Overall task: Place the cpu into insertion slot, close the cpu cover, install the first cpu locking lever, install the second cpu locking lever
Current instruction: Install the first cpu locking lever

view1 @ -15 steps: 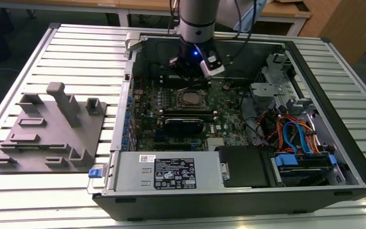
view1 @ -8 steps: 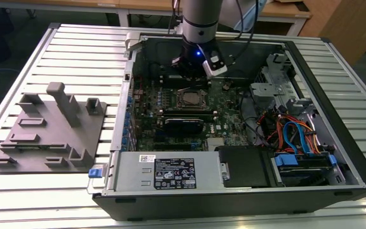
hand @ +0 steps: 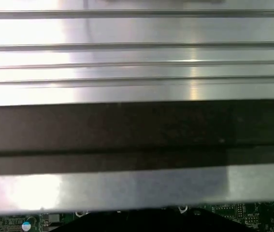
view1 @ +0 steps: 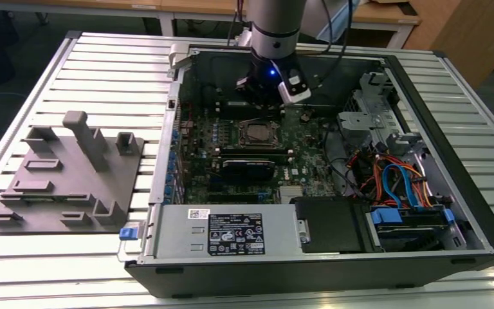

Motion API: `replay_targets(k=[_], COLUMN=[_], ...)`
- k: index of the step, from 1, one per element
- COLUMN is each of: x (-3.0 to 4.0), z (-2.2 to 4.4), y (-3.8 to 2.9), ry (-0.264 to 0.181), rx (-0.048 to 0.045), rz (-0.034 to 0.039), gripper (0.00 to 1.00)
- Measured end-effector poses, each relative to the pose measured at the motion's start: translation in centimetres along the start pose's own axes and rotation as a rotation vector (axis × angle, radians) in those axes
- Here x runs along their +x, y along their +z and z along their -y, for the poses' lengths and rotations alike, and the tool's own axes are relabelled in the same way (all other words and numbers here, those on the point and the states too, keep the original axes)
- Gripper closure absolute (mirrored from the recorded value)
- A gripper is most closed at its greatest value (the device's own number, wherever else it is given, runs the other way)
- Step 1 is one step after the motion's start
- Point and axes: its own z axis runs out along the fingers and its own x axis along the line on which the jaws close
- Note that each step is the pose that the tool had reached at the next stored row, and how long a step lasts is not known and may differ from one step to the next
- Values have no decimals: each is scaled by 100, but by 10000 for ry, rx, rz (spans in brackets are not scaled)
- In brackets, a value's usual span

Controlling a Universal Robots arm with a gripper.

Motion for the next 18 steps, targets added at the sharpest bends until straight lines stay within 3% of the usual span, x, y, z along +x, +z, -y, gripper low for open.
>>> replay_targets(k=[18], x=[-32], z=[3], y=[47], ry=[196], rx=[-22], rz=[20], gripper=[90])
